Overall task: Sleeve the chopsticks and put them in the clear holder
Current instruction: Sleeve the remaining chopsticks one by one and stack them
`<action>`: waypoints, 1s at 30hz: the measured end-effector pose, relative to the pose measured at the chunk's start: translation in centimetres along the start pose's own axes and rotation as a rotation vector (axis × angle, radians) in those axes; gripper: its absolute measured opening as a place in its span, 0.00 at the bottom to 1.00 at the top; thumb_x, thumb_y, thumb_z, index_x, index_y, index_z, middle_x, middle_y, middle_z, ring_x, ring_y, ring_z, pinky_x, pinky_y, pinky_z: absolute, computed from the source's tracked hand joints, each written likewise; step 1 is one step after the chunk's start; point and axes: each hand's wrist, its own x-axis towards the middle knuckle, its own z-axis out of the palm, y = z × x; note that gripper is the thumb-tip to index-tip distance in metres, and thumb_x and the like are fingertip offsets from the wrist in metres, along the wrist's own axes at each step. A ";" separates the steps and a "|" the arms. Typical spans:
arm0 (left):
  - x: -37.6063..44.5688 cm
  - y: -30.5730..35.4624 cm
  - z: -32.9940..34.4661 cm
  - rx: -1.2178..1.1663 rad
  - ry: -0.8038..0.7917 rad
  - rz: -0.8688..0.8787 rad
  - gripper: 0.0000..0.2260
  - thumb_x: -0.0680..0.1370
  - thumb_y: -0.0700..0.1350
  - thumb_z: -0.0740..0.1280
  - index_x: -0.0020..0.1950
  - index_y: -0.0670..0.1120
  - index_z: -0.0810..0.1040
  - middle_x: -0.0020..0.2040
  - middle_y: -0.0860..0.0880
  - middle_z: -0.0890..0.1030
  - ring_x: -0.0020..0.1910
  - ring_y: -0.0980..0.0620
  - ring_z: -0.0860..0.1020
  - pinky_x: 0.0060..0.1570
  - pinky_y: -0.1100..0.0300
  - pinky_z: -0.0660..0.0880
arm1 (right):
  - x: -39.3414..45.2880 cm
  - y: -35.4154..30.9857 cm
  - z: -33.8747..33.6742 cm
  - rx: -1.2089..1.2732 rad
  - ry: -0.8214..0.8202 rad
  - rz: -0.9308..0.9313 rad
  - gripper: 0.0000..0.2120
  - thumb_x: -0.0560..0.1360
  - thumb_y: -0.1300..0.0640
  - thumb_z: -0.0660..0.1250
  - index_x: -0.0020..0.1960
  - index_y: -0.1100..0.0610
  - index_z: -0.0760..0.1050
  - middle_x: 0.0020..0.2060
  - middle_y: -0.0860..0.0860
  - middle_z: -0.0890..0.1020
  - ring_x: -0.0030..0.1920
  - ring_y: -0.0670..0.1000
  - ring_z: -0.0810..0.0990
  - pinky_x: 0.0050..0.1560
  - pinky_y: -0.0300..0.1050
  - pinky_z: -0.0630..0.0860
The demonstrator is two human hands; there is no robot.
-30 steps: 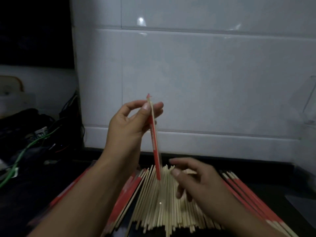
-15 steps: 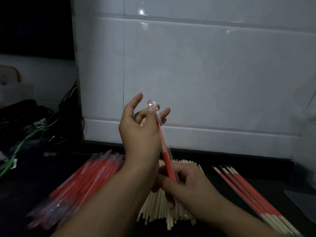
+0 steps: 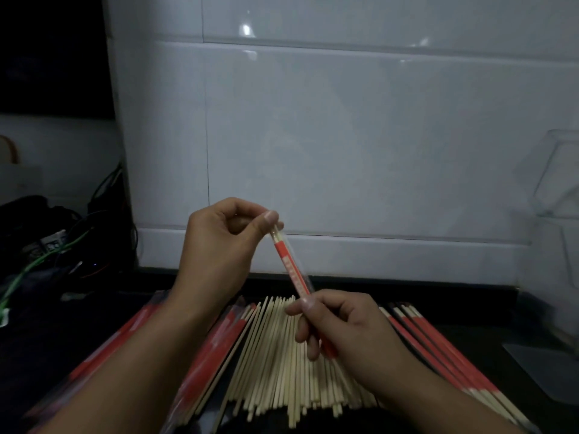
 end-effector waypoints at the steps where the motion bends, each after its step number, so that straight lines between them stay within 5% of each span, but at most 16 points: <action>1: 0.0 0.0 0.0 0.008 0.010 0.005 0.03 0.75 0.42 0.73 0.44 0.43 0.81 0.38 0.50 0.87 0.42 0.55 0.86 0.47 0.69 0.79 | 0.0 0.0 0.1 -0.006 0.005 -0.010 0.12 0.81 0.54 0.62 0.48 0.56 0.83 0.34 0.51 0.82 0.31 0.49 0.77 0.31 0.36 0.70; 9: -0.3 0.3 -0.1 0.055 -0.034 -0.012 0.07 0.72 0.48 0.73 0.47 0.47 0.82 0.41 0.51 0.87 0.45 0.57 0.85 0.45 0.69 0.78 | 0.3 0.0 -0.1 0.025 0.113 -0.035 0.13 0.81 0.57 0.60 0.48 0.58 0.82 0.32 0.52 0.81 0.30 0.50 0.77 0.27 0.39 0.69; 14: -0.4 0.4 0.3 -0.079 -0.069 -0.128 0.08 0.78 0.47 0.68 0.52 0.44 0.82 0.45 0.49 0.87 0.46 0.53 0.85 0.49 0.59 0.81 | 0.1 -0.1 -0.1 0.020 0.056 -0.006 0.12 0.81 0.57 0.60 0.49 0.57 0.83 0.32 0.51 0.81 0.30 0.49 0.76 0.29 0.38 0.70; 24: 0.6 -0.6 -0.1 -0.354 0.007 -0.436 0.13 0.66 0.49 0.72 0.45 0.41 0.83 0.40 0.48 0.85 0.47 0.51 0.84 0.50 0.56 0.78 | -0.1 -0.4 -0.3 0.022 0.069 -0.027 0.09 0.78 0.58 0.65 0.47 0.58 0.84 0.32 0.53 0.82 0.31 0.49 0.78 0.31 0.39 0.74; 30: 0.1 -0.9 0.7 -0.393 0.117 -0.458 0.12 0.68 0.49 0.73 0.46 0.42 0.84 0.42 0.47 0.85 0.50 0.50 0.83 0.51 0.54 0.77 | -0.2 -0.5 -0.5 -0.035 0.085 -0.059 0.07 0.76 0.58 0.69 0.45 0.59 0.84 0.32 0.53 0.83 0.32 0.45 0.79 0.33 0.36 0.74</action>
